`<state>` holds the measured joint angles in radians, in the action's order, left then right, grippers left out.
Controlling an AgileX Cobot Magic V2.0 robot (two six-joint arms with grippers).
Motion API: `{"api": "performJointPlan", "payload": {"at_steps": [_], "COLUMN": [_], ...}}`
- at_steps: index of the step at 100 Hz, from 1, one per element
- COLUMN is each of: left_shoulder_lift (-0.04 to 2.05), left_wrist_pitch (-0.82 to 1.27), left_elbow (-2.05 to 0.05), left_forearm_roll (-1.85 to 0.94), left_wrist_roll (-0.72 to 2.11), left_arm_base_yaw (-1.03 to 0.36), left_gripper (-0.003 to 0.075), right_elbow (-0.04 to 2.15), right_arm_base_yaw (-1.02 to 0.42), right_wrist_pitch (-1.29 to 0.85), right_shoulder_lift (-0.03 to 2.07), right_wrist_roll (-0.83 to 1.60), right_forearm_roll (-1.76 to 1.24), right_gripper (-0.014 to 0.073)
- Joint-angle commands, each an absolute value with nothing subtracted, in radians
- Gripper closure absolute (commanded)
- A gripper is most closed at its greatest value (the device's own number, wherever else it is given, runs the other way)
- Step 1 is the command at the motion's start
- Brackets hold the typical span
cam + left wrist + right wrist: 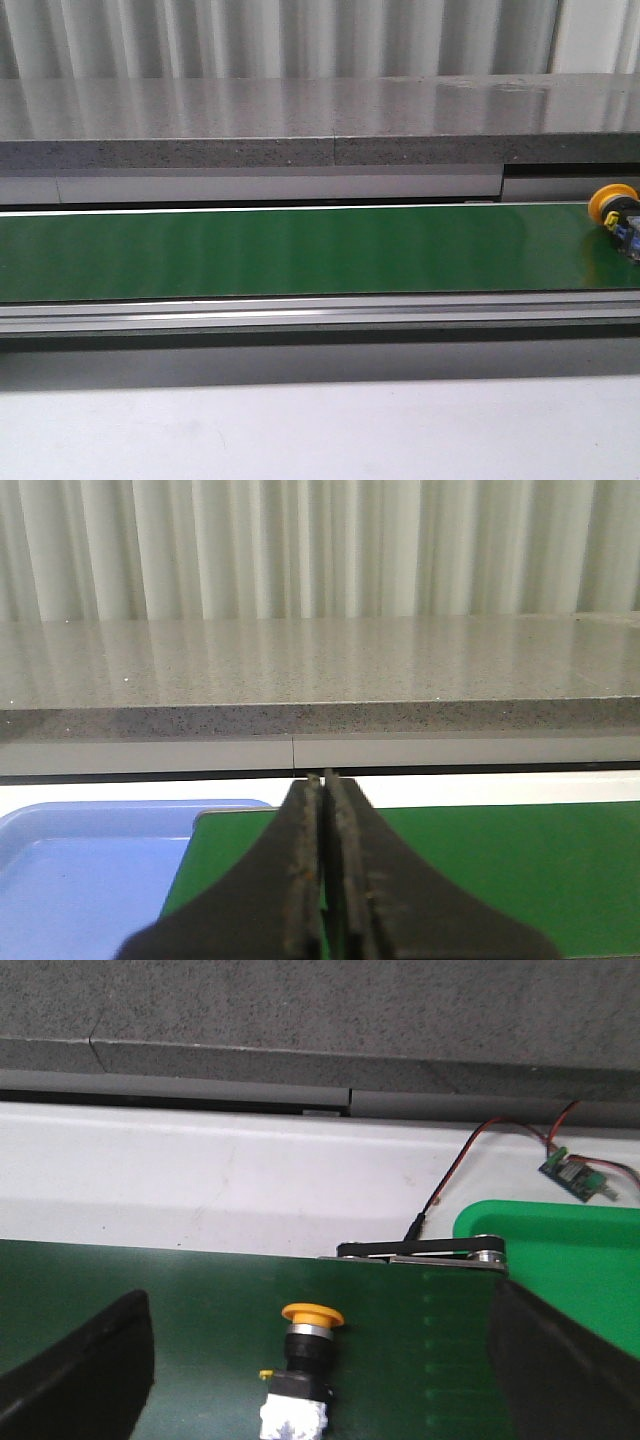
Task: Move button from right to left
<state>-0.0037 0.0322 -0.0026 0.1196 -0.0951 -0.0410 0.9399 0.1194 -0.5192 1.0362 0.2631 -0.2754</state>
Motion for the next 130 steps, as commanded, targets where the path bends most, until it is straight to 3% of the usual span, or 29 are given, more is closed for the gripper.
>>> {"api": "performJointPlan", "payload": {"at_steps": [1, 25, 51, 62, 86, 130], "left_shoulder_lift": [-0.039, -0.039, -0.039, -0.039, -0.039, -0.039], "left_wrist_pitch": [-0.054, -0.054, -0.054, -0.054, -0.054, -0.054], "left_elbow": [0.022, 0.022, 0.022, 0.022, 0.022, 0.022], "left_forearm_roll": [0.118, 0.118, 0.118, 0.118, 0.118, 0.118], "left_wrist_roll": [-0.102, -0.102, -0.102, -0.102, -0.102, -0.102], "left_arm_base_yaw": [-0.036, -0.036, -0.036, -0.036, -0.036, -0.036], "left_gripper": [0.074, 0.074, 0.074, 0.074, 0.074, 0.074], "right_elbow": [0.891, 0.7, 0.561, 0.54, 0.536, 0.536], "right_arm_base_yaw": [0.117, 0.117, 0.117, 0.117, 0.117, 0.117], "right_wrist_pitch": [-0.405, -0.386, -0.381, -0.385, -0.406, -0.406], "right_shoulder_lift": [0.923, 0.699, 0.487, 0.44, 0.434, 0.434], "right_wrist_roll": [0.275, 0.275, 0.275, 0.275, 0.275, 0.275], "right_forearm_roll": [-0.257, -0.254, -0.255, -0.255, -0.255, -0.255], "right_gripper": [-0.0071, -0.0007, 0.0123, 0.0253, 0.0666, 0.0661]}}
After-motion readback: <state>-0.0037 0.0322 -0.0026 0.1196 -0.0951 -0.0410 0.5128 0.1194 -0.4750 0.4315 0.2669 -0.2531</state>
